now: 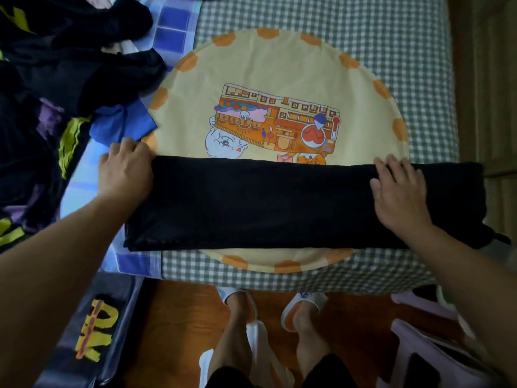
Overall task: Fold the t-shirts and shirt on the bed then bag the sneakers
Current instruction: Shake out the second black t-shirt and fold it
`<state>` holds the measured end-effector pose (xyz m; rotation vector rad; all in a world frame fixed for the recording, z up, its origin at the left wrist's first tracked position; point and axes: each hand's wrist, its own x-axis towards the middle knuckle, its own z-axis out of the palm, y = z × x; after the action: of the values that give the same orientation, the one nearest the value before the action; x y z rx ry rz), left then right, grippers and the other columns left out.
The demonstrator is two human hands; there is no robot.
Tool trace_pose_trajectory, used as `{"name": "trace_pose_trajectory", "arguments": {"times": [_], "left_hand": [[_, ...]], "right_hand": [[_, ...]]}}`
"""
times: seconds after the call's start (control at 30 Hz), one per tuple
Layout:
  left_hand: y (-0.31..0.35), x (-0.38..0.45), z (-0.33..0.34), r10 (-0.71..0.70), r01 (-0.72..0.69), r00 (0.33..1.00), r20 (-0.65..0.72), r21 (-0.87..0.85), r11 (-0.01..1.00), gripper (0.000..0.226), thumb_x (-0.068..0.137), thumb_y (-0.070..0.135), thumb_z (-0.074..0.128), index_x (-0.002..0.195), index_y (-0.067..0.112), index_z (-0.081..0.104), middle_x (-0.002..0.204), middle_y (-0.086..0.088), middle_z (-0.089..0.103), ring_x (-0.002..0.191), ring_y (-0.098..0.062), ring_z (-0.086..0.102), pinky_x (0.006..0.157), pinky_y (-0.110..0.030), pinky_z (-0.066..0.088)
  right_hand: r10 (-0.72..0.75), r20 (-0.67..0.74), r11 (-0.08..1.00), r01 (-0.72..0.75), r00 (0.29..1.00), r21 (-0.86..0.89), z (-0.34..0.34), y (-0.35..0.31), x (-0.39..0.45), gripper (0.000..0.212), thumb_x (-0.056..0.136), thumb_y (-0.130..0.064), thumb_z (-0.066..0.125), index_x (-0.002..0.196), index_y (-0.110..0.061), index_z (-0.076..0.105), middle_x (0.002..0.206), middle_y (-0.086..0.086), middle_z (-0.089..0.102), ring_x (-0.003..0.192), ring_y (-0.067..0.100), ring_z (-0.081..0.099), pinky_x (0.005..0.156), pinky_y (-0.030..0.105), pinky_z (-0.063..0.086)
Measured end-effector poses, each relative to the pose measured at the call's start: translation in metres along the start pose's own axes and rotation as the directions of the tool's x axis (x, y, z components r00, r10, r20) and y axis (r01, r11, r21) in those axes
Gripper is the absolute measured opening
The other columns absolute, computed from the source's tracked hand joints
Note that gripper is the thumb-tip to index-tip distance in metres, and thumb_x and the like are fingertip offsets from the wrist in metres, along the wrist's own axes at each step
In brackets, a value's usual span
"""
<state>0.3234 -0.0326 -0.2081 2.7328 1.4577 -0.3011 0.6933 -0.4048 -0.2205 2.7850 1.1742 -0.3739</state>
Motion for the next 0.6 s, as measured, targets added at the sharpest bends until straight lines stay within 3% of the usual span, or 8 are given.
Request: {"name": "trace_pose_trajectory", "arguments": {"times": [0.07, 0.1, 0.2, 0.27, 0.3, 0.37, 0.43, 0.6], "left_hand": [[0.010, -0.003, -0.004, -0.230, 0.227, 0.973, -0.027, -0.072, 0.971, 0.025, 0.093, 0.009, 0.047, 0.114, -0.002, 0.056, 0.122, -0.030, 0.049, 0.118, -0.048, 0.045, 0.099, -0.058, 0.035], [0.016, -0.007, -0.007, -0.235, 0.225, 0.966, -0.108, -0.102, 0.969, 0.029, 0.091, 0.009, 0.046, 0.115, -0.003, 0.055, 0.127, -0.031, 0.047, 0.122, -0.049, 0.043, 0.104, -0.059, 0.031], [0.060, -0.034, -0.012, 0.175, -0.211, 0.953, -0.246, -0.129, 0.969, 0.047, 0.093, 0.015, 0.052, 0.139, 0.007, 0.051, 0.151, -0.027, 0.038, 0.142, -0.047, 0.031, 0.117, -0.059, 0.020], [0.093, -0.058, -0.003, 0.382, -0.395, 0.916, -0.127, -0.101, 0.913, 0.055, 0.103, 0.039, 0.040, 0.155, 0.022, 0.037, 0.165, -0.017, 0.024, 0.153, -0.040, 0.015, 0.123, -0.057, 0.012], [0.099, -0.065, 0.009, 0.375, -0.378, 0.926, -0.041, -0.087, 0.922, 0.058, 0.105, 0.050, 0.030, 0.159, 0.029, 0.029, 0.168, -0.011, 0.018, 0.155, -0.037, 0.009, 0.124, -0.057, 0.009], [0.086, -0.068, 0.033, 0.192, -0.186, 0.979, 0.070, -0.082, 0.979, 0.065, 0.101, 0.063, 0.018, 0.161, 0.038, 0.016, 0.170, -0.004, 0.010, 0.157, -0.031, -0.001, 0.124, -0.058, 0.003], [0.060, -0.062, 0.049, 0.015, -0.005, 0.995, 0.095, -0.110, 0.994, 0.066, 0.100, 0.067, 0.016, 0.161, 0.041, 0.008, 0.171, -0.002, 0.003, 0.157, -0.027, -0.007, 0.124, -0.057, -0.004], [0.022, -0.067, 0.041, -0.303, 0.339, 0.936, 0.180, -0.228, 0.913, 0.064, 0.103, 0.061, 0.022, 0.161, 0.040, 0.005, 0.170, -0.008, -0.005, 0.156, -0.032, -0.006, 0.124, -0.056, -0.001]], "right_hand": [[0.077, 0.010, 0.997, -0.077, 0.997, 0.022, -0.005, 0.002, 0.001, 0.071, 0.099, -0.053, 0.006, 0.158, -0.018, 0.025, 0.165, 0.012, 0.020, 0.152, 0.036, 0.013, 0.122, 0.059, 0.009], [0.122, -0.002, 0.992, -0.122, 0.993, 0.039, -0.011, 0.001, 0.003, 0.073, 0.099, -0.056, 0.004, 0.159, -0.018, 0.022, 0.166, 0.012, 0.016, 0.152, 0.036, 0.009, 0.123, 0.059, 0.007], [0.071, -0.119, 0.996, -0.064, 0.990, 0.064, -0.024, -0.022, 0.000, 0.069, 0.102, -0.055, 0.016, 0.159, -0.018, 0.021, 0.167, 0.014, 0.011, 0.154, 0.037, 0.004, 0.123, 0.059, 0.004], [-0.126, -0.168, 0.991, 0.132, 0.978, 0.028, -0.020, -0.047, -0.010, 0.065, 0.103, -0.052, 0.027, 0.159, -0.019, 0.024, 0.167, 0.015, 0.014, 0.154, 0.038, 0.007, 0.122, 0.057, 0.005], [-0.204, -0.140, 0.979, 0.205, 0.969, -0.012, -0.013, -0.054, -0.014, 0.065, 0.103, -0.053, 0.027, 0.159, -0.020, 0.024, 0.167, 0.014, 0.015, 0.154, 0.038, 0.007, 0.123, 0.057, 0.006], [-0.221, -0.013, 0.973, 0.219, 0.975, -0.071, 0.006, -0.051, -0.019, 0.069, 0.102, -0.059, 0.016, 0.160, -0.022, 0.019, 0.168, 0.010, 0.012, 0.155, 0.034, 0.004, 0.124, 0.057, 0.008], [-0.134, 0.043, 0.983, 0.138, 0.990, -0.118, 0.020, -0.036, -0.016, 0.074, 0.101, -0.063, 0.007, 0.161, -0.022, 0.016, 0.169, 0.009, 0.010, 0.156, 0.031, 0.001, 0.124, 0.057, 0.009], [-0.055, -0.045, 0.998, 0.054, 0.997, -0.023, 0.005, -0.074, -0.028, 0.069, 0.102, -0.057, 0.018, 0.161, -0.020, 0.016, 0.169, 0.012, 0.007, 0.155, 0.035, 0.000, 0.124, 0.058, 0.004]]}}
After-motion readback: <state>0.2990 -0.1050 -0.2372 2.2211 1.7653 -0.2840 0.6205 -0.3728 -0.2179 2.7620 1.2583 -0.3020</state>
